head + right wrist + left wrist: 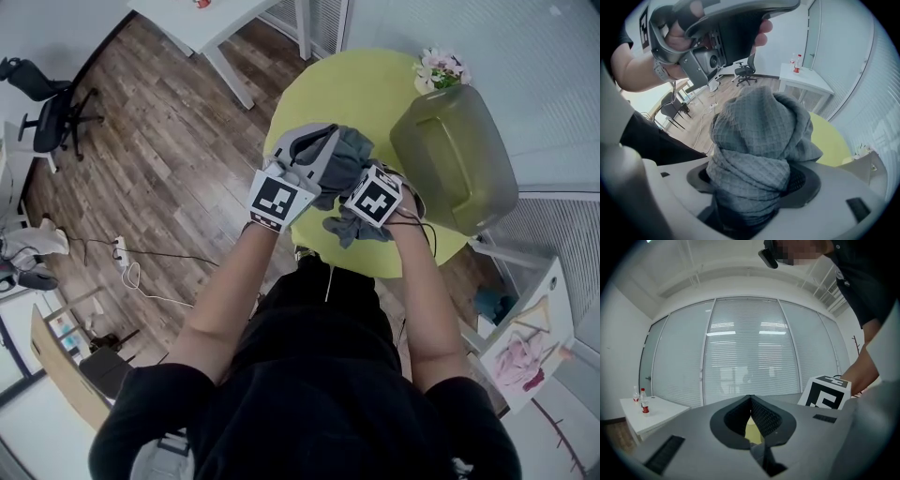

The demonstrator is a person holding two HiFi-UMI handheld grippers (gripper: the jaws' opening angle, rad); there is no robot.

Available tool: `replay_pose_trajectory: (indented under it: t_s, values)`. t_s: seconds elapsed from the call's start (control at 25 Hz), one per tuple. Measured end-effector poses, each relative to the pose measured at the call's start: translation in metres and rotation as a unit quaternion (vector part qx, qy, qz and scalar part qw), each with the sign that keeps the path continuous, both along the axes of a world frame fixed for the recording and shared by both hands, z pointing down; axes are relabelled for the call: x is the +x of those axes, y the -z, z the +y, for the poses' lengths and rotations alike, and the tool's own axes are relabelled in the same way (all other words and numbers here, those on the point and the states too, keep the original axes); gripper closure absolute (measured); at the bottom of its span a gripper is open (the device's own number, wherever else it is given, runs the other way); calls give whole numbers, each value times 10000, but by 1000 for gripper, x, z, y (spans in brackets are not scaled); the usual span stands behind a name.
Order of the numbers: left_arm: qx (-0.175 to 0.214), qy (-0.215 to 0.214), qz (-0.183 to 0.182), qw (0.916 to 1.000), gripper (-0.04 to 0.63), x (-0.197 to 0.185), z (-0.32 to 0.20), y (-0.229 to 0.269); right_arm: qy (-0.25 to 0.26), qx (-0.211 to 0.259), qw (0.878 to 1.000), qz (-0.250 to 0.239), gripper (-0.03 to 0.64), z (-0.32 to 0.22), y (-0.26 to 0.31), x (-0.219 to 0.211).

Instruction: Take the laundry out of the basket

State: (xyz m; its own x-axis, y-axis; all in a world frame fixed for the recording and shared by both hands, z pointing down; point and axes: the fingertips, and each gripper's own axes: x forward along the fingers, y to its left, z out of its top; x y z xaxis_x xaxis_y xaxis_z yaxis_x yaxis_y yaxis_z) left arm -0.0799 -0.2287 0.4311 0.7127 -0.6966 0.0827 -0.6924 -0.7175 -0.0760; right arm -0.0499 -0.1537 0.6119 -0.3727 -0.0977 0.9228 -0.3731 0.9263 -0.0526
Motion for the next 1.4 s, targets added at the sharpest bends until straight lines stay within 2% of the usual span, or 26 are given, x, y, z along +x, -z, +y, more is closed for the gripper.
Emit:
replay_pose_trajectory:
  t_s: [0.68, 1.12, 1.4]
  values:
    - [-722, -131, -42, 9973, 586, 23, 5, -101, 342, -221, 9987, 308, 256, 19, -124, 21]
    - [-954, -36, -56, 9954, 586, 26, -1, -143, 347, -321, 9987, 174, 253, 14, -151, 17]
    - [-995, -36, -90, 9950, 586, 26, -2, -144, 23, -311, 9995, -28, 221, 5, -144, 21]
